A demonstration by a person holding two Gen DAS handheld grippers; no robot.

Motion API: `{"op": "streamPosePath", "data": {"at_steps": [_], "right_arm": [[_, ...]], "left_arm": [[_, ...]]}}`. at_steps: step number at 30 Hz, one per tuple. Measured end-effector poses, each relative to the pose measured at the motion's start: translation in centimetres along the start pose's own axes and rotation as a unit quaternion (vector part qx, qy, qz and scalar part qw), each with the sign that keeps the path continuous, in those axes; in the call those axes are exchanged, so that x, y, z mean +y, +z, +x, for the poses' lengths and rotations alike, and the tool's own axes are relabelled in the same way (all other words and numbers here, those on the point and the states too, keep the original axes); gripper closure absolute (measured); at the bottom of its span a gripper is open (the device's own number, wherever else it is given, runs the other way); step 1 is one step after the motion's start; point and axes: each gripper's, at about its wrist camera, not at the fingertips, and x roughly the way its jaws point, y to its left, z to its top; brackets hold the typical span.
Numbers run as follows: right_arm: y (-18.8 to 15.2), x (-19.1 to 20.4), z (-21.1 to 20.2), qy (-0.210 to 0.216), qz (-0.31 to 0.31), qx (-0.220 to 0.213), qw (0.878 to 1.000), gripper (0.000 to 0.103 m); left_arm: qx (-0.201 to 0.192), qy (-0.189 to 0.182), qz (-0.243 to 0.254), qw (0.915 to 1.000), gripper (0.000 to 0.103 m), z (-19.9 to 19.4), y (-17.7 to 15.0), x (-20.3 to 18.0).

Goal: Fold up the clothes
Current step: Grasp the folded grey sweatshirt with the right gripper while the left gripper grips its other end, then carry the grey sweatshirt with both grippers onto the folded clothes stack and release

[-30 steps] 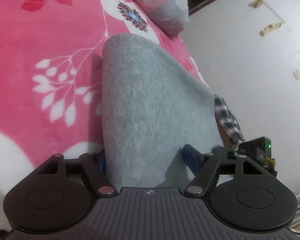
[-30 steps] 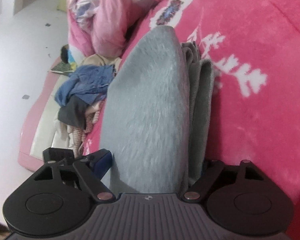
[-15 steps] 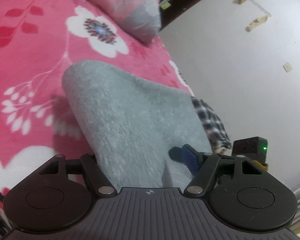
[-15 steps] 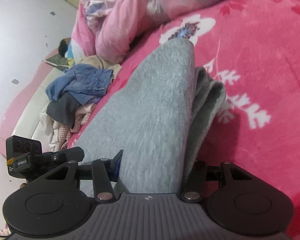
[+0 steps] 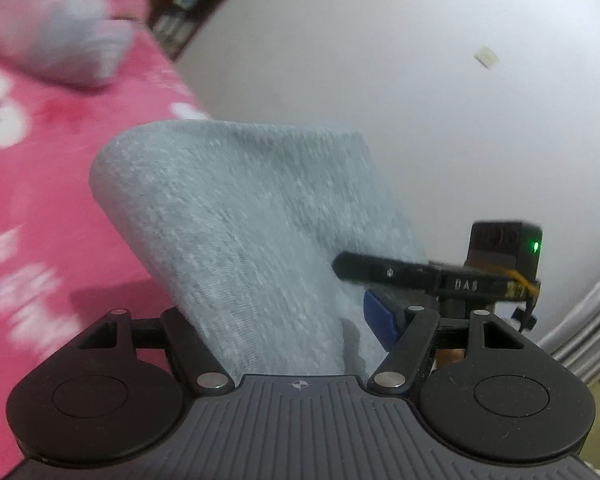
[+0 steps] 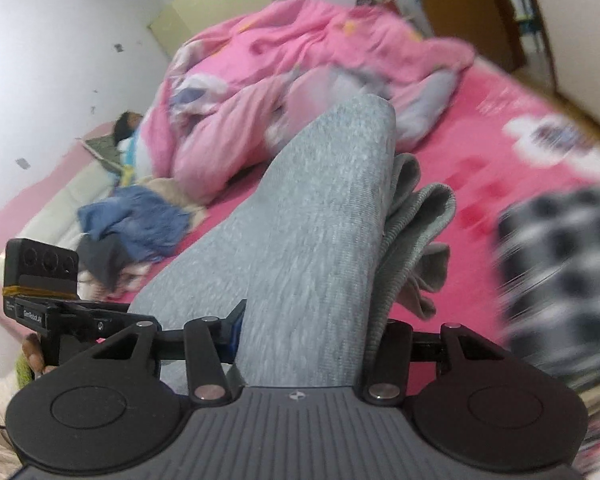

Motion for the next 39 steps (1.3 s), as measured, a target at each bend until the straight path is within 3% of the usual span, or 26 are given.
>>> {"op": "streamPosePath", "data": {"at_steps": [5,11,19,21,23,26,29,31,34,35,39], "right_arm": [[5.0,-6.2,-3.5,-0.054,-0.045,0.020,0.997,0.050],[8.3,-13.7,-4.4,-0.076,-0.071,0.046,0.993,0.050],[7.8,-23.2,-1.2,-0.031,-0.044,0.094,0.994,0.047],[6.7,-26.1,0.0,-0.017,-0.020,0.092,0.995,0.034],[5.0,-29.0,0.7,-0.002,0.022,0.080,0.997,0.022],[3.3,-31.4,-0.1,0.025,0.059,0.034,0.997,0.020],[2.6,-31.8,-2.8,-0.009,0.070,-0.027,0.997,0.010],[2.3,-31.7,-5.0,-0.040,0.090,-0.075,0.992,0.010],[2.1,-30.3,-8.8,-0.072,0.100,-0.179,0.976,0.016],[2.5,-29.2,-9.5,-0.094,0.095,-0.206,0.969,0.024],[5.5,-24.8,-8.0,-0.109,0.066,-0.213,0.969,0.043]], "left_arm": [[0.014,-0.029,0.011,0.9994,0.033,8.9,2.6,-2.0],[0.041,-0.051,0.002,0.9979,0.033,8.9,4.0,-2.6],[0.087,-0.047,0.003,0.9951,0.033,11.5,1.4,-1.0],[0.095,-0.045,0.007,0.9945,0.033,12.0,0.5,-0.3],[0.094,-0.049,0.006,0.9943,0.033,11.7,0.2,0.5],[0.086,-0.055,0.005,0.9948,0.030,9.7,0.1,1.4],[0.068,-0.055,0.005,0.9961,0.029,6.8,0.5,2.3],[0.043,-0.056,0.003,0.9975,0.029,4.6,1.0,2.9],[0.003,-0.040,0.014,0.9991,0.029,3.2,2.8,3.2],[0.005,-0.034,0.015,0.9993,0.030,4.1,3.8,3.0],[0.018,-0.003,0.042,0.9989,0.031,8.3,6.3,1.7]]}}
